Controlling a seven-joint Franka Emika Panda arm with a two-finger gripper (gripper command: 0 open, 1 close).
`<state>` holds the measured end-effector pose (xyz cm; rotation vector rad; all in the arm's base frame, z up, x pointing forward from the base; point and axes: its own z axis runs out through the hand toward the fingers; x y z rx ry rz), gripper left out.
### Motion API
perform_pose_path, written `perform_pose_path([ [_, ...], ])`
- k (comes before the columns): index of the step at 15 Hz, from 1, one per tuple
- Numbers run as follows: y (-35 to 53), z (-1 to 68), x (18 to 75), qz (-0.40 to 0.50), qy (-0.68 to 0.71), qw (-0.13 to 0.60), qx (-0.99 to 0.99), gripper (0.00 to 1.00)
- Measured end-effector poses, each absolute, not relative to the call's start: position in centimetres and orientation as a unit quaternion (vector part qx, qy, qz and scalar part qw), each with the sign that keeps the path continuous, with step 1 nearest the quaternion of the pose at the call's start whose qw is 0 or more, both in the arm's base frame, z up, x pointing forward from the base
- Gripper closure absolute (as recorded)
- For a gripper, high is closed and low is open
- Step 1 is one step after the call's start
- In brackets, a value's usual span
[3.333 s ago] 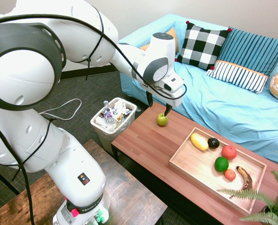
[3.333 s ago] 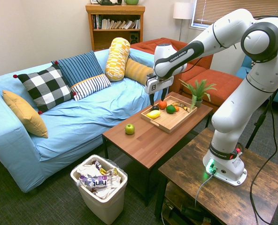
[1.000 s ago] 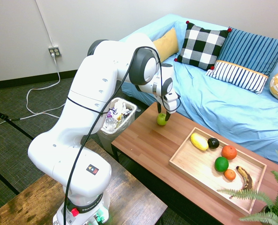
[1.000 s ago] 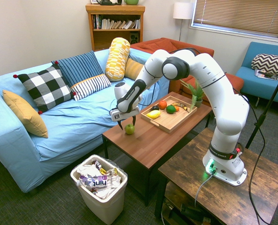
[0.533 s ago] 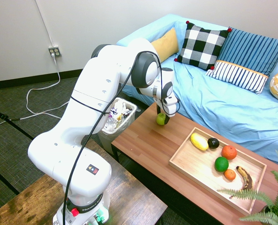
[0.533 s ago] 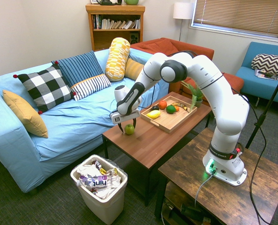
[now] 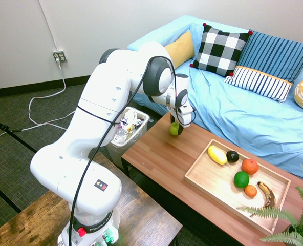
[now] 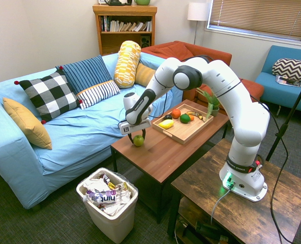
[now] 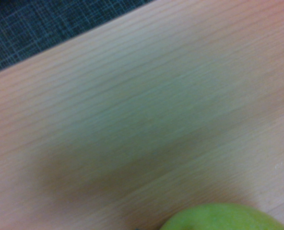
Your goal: Put the apple in the tray
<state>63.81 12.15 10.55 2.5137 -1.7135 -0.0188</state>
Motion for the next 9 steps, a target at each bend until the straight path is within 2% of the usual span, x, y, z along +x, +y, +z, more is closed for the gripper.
perform_pose_path([
  [5, 8.1, 16.7, 65.0, 0.028, -0.587, 0.036, 0.808, 1.00],
  [9, 1.8, 19.9, 61.8, 0.028, -0.624, 0.048, 0.779, 1.00],
])
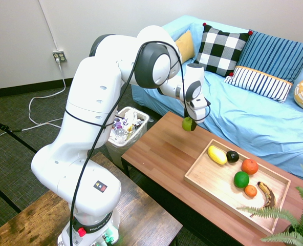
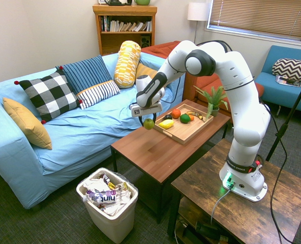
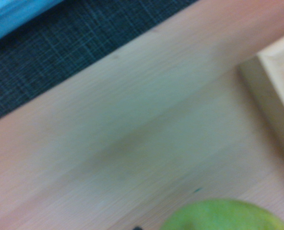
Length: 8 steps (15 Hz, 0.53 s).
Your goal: Put the apple in the tray
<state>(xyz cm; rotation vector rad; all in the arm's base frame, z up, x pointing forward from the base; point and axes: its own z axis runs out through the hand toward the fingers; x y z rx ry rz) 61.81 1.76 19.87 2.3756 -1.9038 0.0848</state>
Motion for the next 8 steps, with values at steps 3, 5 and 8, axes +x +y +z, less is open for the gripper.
perform_pose_path([
  [3, -4.7, 21.6, 58.8, 0.032, -0.657, 0.056, 0.751, 1.00],
  [5, -8.8, 22.4, 57.0, 0.031, -0.676, 0.061, 0.733, 1.00],
  [8, -13.7, 22.1, 55.0, 0.022, -0.698, 0.068, 0.712, 1.00],
])
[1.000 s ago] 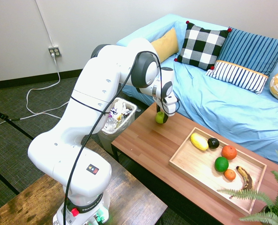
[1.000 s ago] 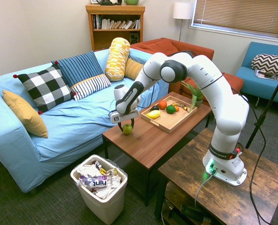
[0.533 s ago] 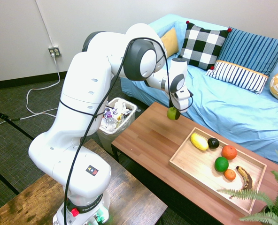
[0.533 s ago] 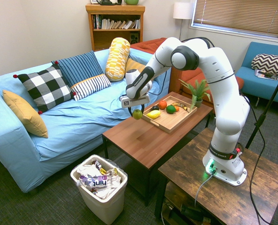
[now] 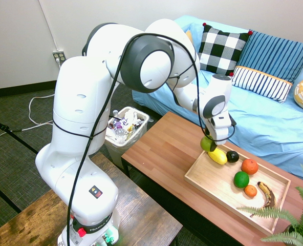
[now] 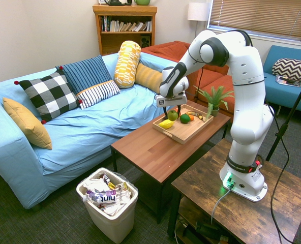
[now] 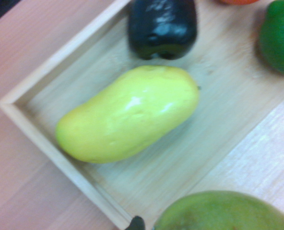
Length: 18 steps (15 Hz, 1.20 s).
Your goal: Put the apple in the tray
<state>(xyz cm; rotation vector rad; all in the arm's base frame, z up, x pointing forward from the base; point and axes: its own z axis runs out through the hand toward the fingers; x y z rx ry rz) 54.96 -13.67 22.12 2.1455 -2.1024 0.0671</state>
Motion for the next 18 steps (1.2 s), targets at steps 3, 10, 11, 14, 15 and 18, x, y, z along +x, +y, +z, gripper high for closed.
perform_pose_path([
  [3, -17.0, 20.5, 53.3, 0.008, -0.714, 0.082, 0.695, 1.00],
  [10, -20.3, 13.6, 52.3, -0.011, -0.732, 0.114, 0.672, 1.00],
  [11, -20.8, 12.8, 52.5, -0.014, -0.736, 0.116, 0.667, 1.00],
  [14, -21.4, 10.9, 53.0, -0.019, -0.745, 0.116, 0.656, 1.00],
  [15, -21.4, 10.6, 53.2, -0.019, -0.747, 0.115, 0.655, 1.00],
  [18, -21.3, 10.6, 53.7, -0.018, -0.750, 0.109, 0.653, 1.00],
])
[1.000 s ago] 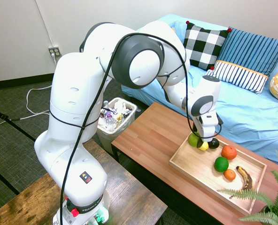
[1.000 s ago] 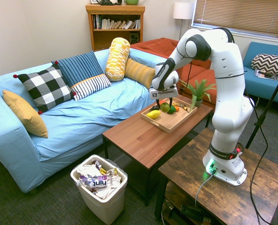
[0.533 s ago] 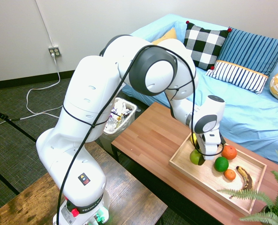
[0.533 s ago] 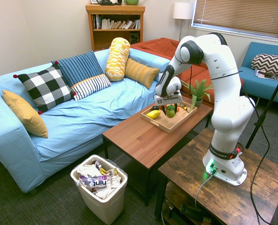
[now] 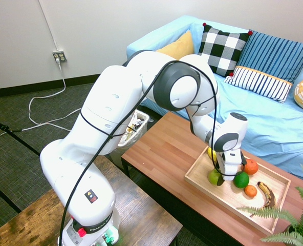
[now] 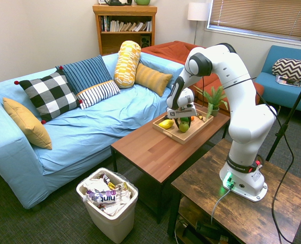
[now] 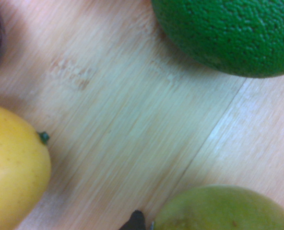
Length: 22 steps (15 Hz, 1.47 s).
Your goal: Put the apple in the tray
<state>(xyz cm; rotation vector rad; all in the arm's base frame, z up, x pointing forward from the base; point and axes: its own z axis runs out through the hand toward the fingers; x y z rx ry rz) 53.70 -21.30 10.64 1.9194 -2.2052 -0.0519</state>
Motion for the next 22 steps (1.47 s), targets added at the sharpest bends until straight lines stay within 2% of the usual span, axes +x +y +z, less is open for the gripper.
perform_pose_path([
  [1, -21.1, 10.6, 53.8, -0.018, -0.750, 0.107, 0.653, 0.00],
  [14, -20.7, 10.6, 54.2, -0.013, -0.742, 0.097, 0.663, 0.00],
  [17, -20.9, 13.2, 53.6, -0.005, -0.740, 0.087, 0.667, 0.00],
  [22, -21.8, 21.4, 51.4, 0.035, -0.738, 0.081, 0.669, 0.00],
])
